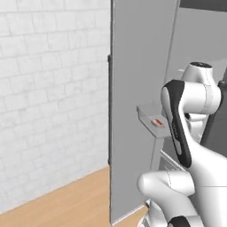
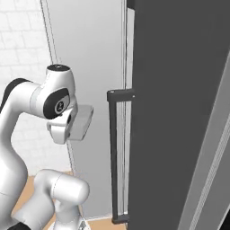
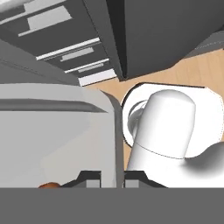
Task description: Take the meat container that has the shrimp and place it on the second highest rack of the freezer. Then take the vegetable container that has the potato and carrot and place it on the highest rack of the freezer.
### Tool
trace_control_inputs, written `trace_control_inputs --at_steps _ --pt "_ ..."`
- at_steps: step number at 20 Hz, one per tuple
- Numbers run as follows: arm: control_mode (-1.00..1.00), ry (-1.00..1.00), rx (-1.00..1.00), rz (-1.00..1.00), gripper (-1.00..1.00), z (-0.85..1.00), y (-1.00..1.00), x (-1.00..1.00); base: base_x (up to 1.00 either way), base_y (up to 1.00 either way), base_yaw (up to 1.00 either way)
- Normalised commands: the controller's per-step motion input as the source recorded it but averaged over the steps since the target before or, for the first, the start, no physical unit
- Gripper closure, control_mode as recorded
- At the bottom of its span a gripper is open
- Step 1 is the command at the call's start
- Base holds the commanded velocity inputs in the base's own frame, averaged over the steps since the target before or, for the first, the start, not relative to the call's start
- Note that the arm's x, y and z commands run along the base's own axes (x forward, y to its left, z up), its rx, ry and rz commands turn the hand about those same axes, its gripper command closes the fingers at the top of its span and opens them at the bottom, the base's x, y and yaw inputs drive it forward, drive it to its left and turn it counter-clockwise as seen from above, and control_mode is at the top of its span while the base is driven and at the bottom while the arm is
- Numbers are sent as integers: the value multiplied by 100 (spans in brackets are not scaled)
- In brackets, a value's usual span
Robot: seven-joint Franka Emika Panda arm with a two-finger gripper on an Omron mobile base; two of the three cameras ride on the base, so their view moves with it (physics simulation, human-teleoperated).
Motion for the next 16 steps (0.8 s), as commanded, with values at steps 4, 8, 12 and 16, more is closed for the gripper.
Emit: trace_control_inputs --at_steps 4,8,12,16 --pt "100 0 0 0 100 0 0 0 0 0 -66" --pt "100 0 0 0 100 0 0 0 0 0 -69" --pt "100 0 0 0 100 0 0 0 0 5 -64" --pt "100 0 0 0 100 0 0 0 -10 0 -58"
